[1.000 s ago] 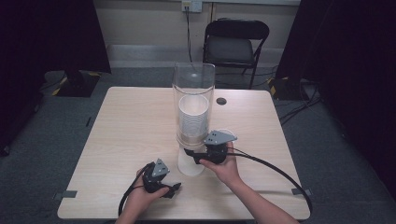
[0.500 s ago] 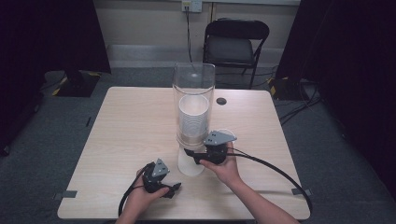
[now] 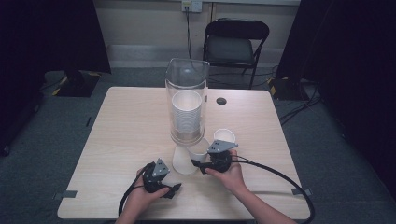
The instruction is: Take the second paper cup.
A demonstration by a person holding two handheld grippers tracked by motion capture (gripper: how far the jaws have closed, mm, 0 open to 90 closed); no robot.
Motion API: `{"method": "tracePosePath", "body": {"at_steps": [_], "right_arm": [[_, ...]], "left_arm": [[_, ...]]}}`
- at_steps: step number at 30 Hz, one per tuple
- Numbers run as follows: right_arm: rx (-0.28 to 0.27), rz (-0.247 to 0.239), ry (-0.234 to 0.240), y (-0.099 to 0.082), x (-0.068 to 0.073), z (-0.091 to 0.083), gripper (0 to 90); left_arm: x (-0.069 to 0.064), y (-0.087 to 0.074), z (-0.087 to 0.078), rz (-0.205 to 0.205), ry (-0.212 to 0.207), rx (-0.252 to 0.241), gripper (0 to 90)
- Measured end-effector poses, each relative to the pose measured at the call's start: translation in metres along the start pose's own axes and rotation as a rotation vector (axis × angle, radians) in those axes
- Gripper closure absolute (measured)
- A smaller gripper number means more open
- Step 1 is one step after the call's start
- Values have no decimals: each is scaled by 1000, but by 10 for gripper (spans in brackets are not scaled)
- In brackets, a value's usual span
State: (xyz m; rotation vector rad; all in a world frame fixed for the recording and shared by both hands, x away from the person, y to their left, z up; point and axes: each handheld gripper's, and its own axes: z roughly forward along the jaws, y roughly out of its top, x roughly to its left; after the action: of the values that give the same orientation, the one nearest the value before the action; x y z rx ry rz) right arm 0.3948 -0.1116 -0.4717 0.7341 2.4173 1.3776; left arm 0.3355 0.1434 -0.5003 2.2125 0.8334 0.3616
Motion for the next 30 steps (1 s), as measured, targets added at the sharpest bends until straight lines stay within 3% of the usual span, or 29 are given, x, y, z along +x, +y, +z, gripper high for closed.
{"method": "tracePosePath", "body": {"at_steps": [7, 12, 17, 23, 26, 30], "right_arm": [[15, -8, -1, -12, 0, -20, 348], [54, -6, -57, -30, -15, -39, 335], [105, -13, -58, -45, -19, -38, 328], [105, 2, -40, -49, -20, -34, 318], [110, 10, -39, -50, -21, -36, 236], [104, 38, -38, -53, -24, -44, 195]], "left_arm": [[0, 0, 0, 9, 2, 1, 108], [0, 0, 1, 7, -3, -10, 108], [0, 0, 1, 7, -2, -10, 108], [0, 0, 1, 2, -3, -11, 108], [0, 0, 1, -3, -3, -11, 108], [0, 0, 1, -2, -3, -12, 108]]}}
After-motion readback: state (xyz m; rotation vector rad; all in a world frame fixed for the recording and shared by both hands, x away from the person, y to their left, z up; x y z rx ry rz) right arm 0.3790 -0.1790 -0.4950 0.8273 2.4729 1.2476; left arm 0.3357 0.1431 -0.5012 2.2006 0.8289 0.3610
